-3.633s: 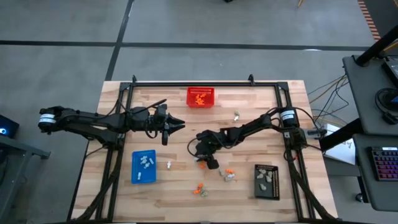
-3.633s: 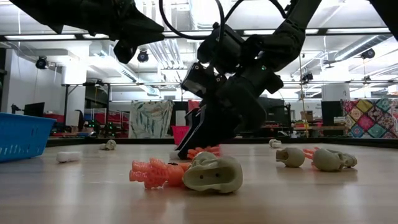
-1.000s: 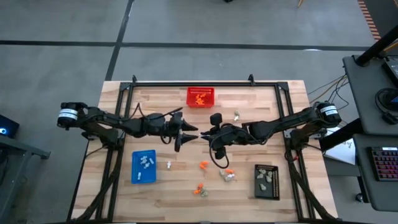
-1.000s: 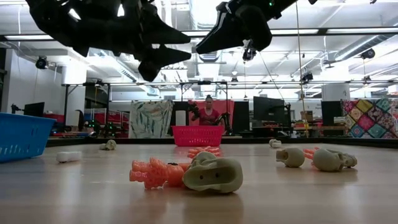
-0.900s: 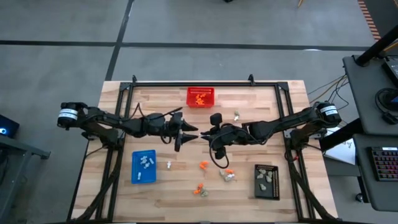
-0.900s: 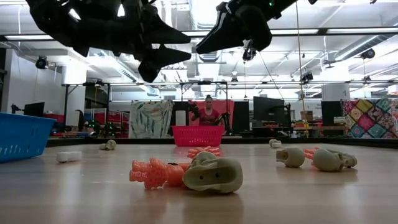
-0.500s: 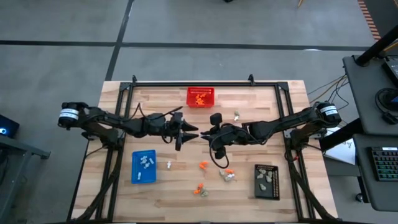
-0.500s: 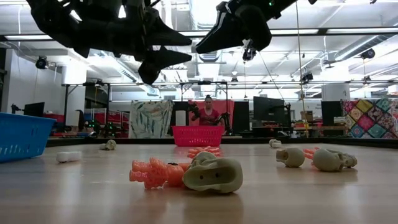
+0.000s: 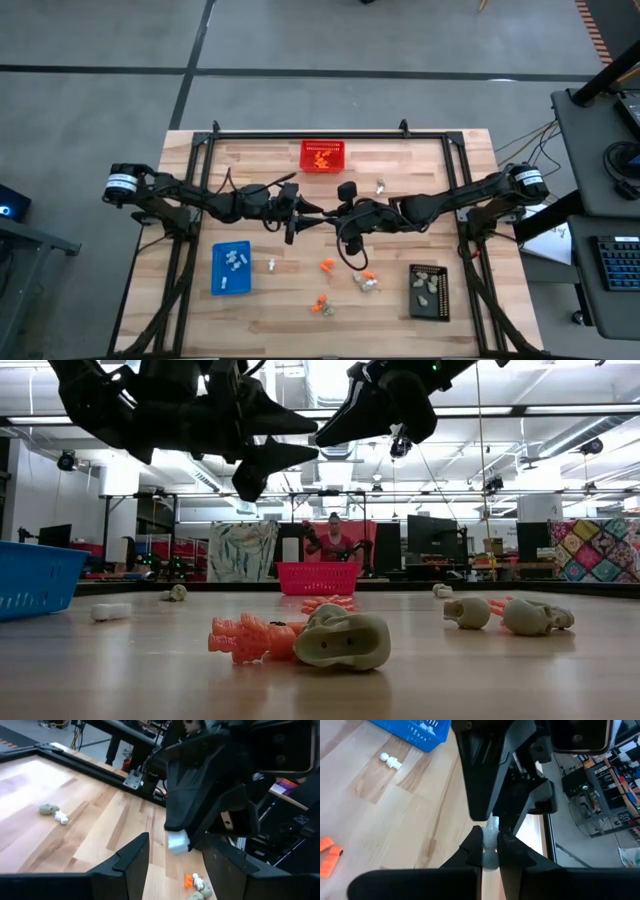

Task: Sort Halloween decoration
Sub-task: Put the white skeleton toy into the blue bin

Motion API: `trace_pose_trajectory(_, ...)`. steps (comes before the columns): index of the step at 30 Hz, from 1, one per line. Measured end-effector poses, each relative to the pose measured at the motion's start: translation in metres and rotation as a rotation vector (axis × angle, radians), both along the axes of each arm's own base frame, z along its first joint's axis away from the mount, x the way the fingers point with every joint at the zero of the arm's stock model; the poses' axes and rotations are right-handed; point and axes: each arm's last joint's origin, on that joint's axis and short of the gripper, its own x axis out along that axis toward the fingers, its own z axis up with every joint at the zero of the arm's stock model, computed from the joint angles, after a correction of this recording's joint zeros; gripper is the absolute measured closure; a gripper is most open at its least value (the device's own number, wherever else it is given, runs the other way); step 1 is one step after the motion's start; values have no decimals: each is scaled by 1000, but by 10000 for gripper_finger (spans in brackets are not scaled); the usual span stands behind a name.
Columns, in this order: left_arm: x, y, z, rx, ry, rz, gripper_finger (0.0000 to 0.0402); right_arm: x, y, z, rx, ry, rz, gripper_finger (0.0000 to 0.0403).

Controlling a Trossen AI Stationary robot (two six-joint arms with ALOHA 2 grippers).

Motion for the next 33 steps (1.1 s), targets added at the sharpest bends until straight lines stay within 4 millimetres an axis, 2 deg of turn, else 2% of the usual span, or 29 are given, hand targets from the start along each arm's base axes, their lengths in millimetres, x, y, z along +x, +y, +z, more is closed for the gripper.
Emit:
trace_pose_trajectory(6, 0, 0, 0, 0, 3, 0, 258, 0, 0, 0, 0, 0, 1, 381)
trace_pose_trajectory(18, 0, 0, 0, 2, 3, -2, 393, 0, 0, -1, 13, 3, -7, 373)
trace_pose_trajectory(27, 0, 0, 0, 0, 1, -1, 397, 0, 0, 0, 32, -8, -13, 314)
trace_pose_trajectory(33, -1, 0, 2, 0, -7, -1, 401, 1, 0, 3, 43, -19, -19, 295)
